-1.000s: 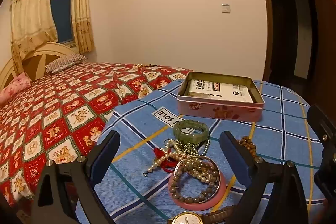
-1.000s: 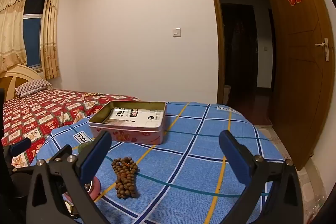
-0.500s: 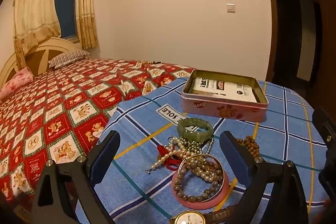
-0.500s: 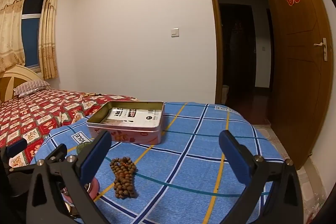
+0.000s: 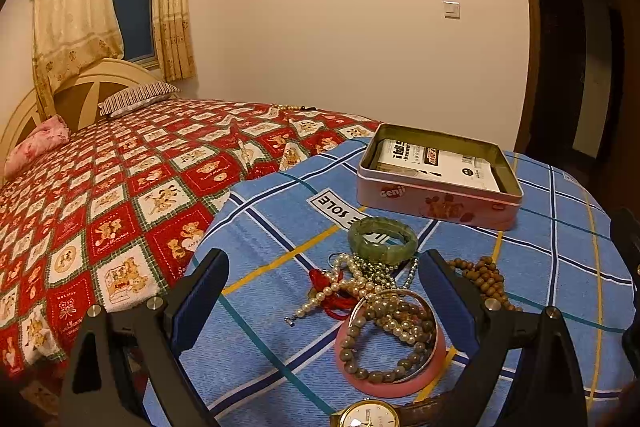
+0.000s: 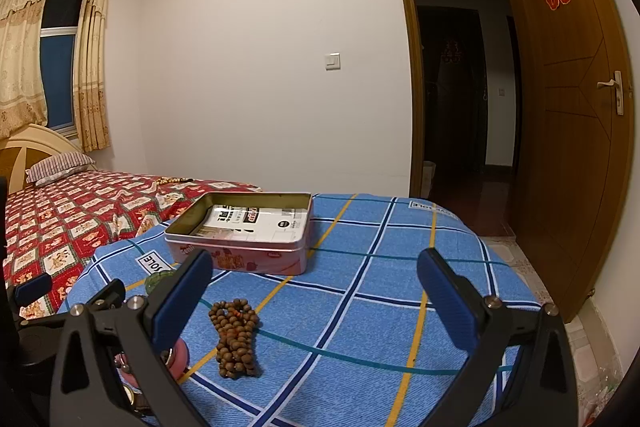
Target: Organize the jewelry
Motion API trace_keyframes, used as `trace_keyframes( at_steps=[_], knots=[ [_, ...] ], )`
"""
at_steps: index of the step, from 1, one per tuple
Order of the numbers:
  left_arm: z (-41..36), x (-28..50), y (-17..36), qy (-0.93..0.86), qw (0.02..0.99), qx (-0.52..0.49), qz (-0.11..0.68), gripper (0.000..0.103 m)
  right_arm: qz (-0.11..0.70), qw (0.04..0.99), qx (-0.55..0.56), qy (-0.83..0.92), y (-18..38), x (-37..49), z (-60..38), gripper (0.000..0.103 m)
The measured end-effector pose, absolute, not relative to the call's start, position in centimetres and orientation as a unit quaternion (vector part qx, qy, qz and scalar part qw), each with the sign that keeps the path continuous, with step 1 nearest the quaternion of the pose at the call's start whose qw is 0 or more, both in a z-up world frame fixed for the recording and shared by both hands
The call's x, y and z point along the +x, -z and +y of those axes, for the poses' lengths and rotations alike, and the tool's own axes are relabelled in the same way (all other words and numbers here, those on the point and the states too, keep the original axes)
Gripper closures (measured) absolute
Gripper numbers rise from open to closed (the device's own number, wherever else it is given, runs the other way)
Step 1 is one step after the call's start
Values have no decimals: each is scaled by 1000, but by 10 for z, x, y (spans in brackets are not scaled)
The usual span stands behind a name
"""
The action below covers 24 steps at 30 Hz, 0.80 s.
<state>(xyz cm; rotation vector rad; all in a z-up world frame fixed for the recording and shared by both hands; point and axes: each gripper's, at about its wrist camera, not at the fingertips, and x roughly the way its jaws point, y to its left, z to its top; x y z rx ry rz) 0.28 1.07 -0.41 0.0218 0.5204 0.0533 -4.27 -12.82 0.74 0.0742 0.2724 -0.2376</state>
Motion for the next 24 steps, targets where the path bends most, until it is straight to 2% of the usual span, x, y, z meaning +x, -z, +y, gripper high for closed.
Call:
trace_keyframes(
  at_steps=[24],
  knots=[
    [5,0,2,-26,968,21,249,7,135,983,38,118,-8,-43,-128,0]
  ],
)
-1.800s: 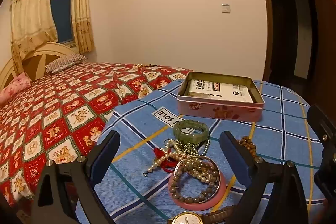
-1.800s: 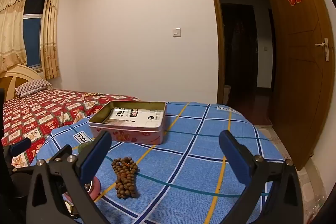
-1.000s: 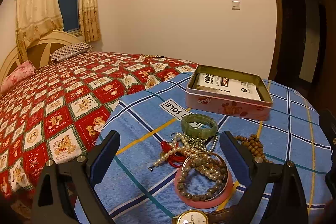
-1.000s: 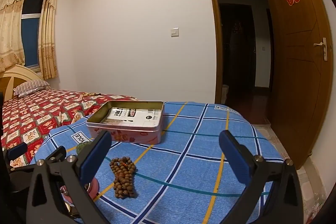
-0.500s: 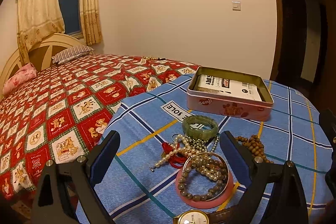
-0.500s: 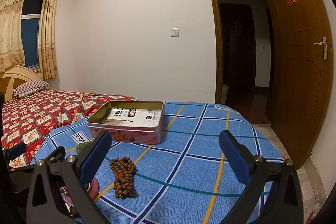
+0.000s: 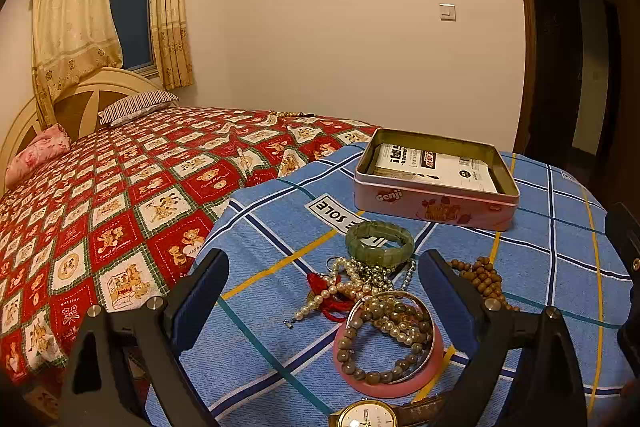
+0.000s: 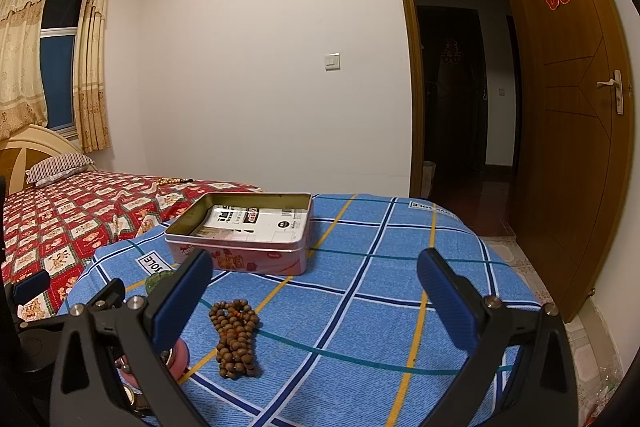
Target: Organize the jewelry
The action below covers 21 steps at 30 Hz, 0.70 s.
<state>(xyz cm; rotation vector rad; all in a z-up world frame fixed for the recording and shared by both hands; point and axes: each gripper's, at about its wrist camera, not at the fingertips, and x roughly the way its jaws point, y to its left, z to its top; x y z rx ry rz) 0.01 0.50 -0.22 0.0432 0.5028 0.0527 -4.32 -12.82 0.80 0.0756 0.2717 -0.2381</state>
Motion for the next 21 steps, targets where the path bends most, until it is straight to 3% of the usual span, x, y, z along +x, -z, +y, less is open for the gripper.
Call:
trace_keyframes(
  at_steps=[21],
  knots=[
    [5,0,2,-26,968,21,249,7,135,983,38,119,-8,-43,-129,0]
  ],
)
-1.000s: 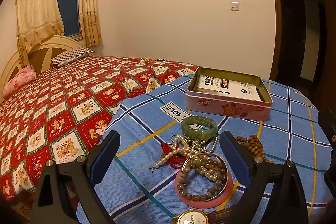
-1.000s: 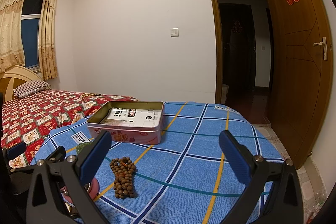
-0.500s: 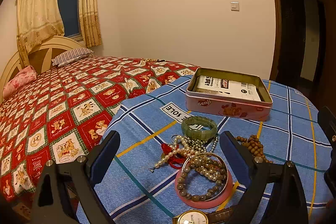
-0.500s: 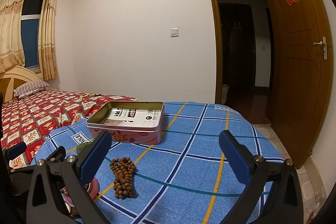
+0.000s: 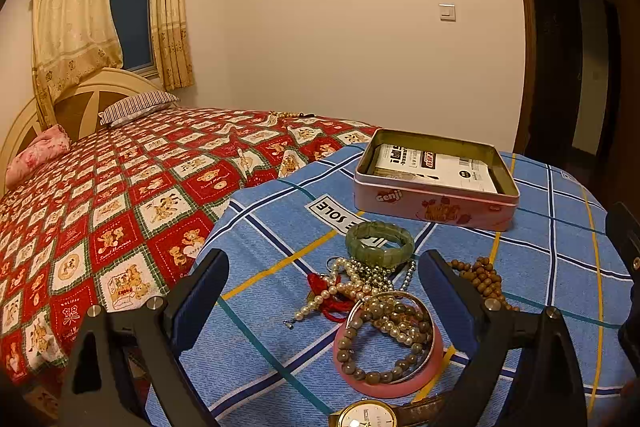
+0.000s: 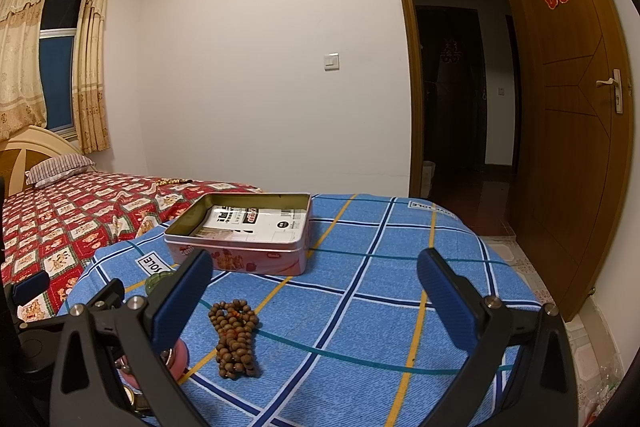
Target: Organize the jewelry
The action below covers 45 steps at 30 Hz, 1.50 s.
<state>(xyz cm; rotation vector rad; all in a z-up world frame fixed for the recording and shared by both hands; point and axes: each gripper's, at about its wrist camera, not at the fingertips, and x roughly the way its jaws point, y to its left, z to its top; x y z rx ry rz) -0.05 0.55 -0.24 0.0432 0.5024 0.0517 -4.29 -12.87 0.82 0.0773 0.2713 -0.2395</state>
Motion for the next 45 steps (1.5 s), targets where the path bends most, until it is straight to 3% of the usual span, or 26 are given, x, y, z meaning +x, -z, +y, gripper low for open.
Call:
trace_keyframes(
  at_steps=[32,41,43,45],
  knots=[
    [7,0,4,-8,966,16,256,7,138,982,42,118,-7,-42,-130,0],
    [35,1,8,63,955,46,287,7,209,973,69,72,4,-25,-142,0],
    [44,-1,9,78,953,59,286,7,240,967,66,44,8,-17,-140,23],
    [48,-2,10,92,951,70,286,7,278,959,57,19,14,-7,-134,33]
  ],
)
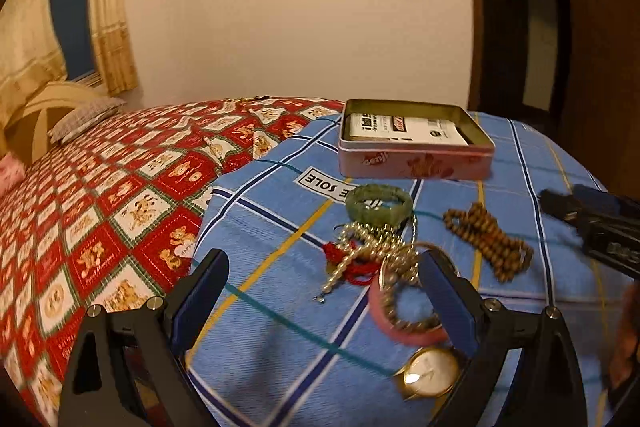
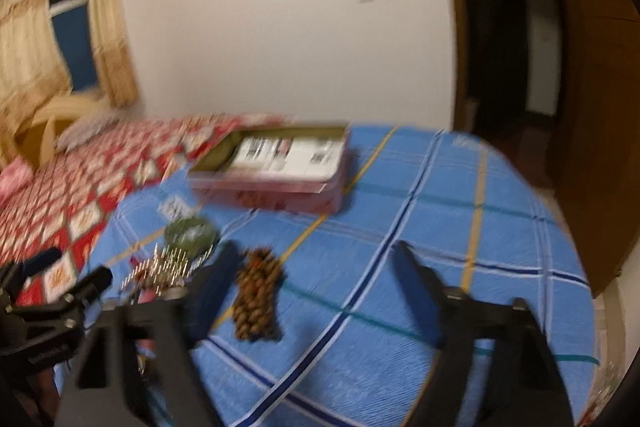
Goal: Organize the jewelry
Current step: 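Grasp the brown wooden bead bracelet with the right tool while the left tool grasps the green jade bangle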
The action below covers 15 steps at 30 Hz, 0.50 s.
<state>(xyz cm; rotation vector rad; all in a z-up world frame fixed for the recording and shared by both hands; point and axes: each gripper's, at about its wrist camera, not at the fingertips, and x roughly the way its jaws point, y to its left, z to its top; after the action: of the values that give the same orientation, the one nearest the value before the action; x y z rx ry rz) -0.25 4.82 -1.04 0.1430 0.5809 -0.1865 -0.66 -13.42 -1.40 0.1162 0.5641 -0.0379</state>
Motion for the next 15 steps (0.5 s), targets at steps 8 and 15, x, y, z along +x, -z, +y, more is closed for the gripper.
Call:
trace_keyframes(
  at_steps=[8,15],
  knots=[
    [42,1,12,151,938,98,296,7,411,910,3,-55,47,42,-100,42],
    [40,13,23,173,925,73,330,7,437,897,-35,-50,59,59,-93,77]
  ],
)
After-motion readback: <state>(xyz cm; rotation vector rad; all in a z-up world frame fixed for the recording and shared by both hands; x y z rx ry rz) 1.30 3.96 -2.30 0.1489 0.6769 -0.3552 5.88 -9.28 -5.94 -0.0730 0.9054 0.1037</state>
